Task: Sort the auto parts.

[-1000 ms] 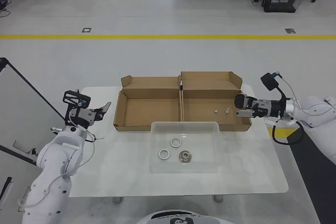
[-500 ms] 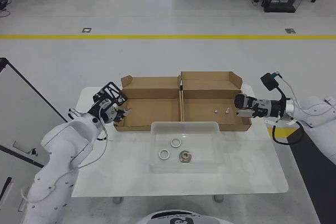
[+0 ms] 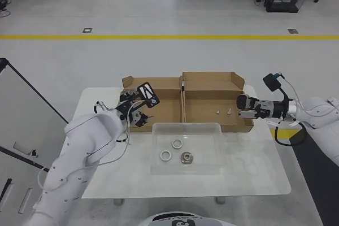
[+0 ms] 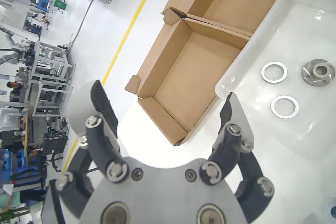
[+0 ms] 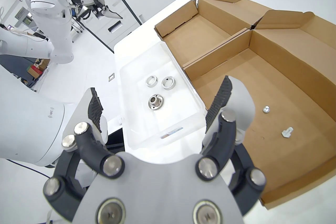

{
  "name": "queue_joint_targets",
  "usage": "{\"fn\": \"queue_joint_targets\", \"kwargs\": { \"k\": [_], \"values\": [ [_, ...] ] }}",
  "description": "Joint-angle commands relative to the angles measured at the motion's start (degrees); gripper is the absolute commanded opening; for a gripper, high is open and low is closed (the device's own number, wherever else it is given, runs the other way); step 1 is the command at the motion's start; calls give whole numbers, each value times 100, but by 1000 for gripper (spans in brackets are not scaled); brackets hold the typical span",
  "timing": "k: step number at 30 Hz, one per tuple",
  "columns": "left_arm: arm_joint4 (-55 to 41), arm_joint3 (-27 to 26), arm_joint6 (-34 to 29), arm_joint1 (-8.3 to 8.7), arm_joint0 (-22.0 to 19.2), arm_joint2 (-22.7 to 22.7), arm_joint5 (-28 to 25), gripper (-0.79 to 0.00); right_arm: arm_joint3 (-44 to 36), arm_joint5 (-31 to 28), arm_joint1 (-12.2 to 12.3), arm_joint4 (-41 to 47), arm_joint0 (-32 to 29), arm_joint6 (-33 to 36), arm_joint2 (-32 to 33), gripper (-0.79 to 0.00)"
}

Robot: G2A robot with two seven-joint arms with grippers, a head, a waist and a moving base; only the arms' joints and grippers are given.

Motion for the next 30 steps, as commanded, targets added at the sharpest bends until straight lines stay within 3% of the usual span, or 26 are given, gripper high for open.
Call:
{"fn": "queue_joint_targets", "kwargs": {
  "k": [1,9,24,30],
  "values": [
    [-2,88,-250,-21,-162,206,13,0,0,0,0,0,0,0,0,0],
    [-609,442,-1360,-147,-850,947,255,0,0,0,0,0,0,0,0,0],
    [-2477,1524,-2483,-200,-2400,2471,1377,0,0,0,0,0,0,0,0,0],
    [-3147,2139,-2640,-276,-2952,2840,1580,0,0,0,0,0,0,0,0,0]
  ]
}}
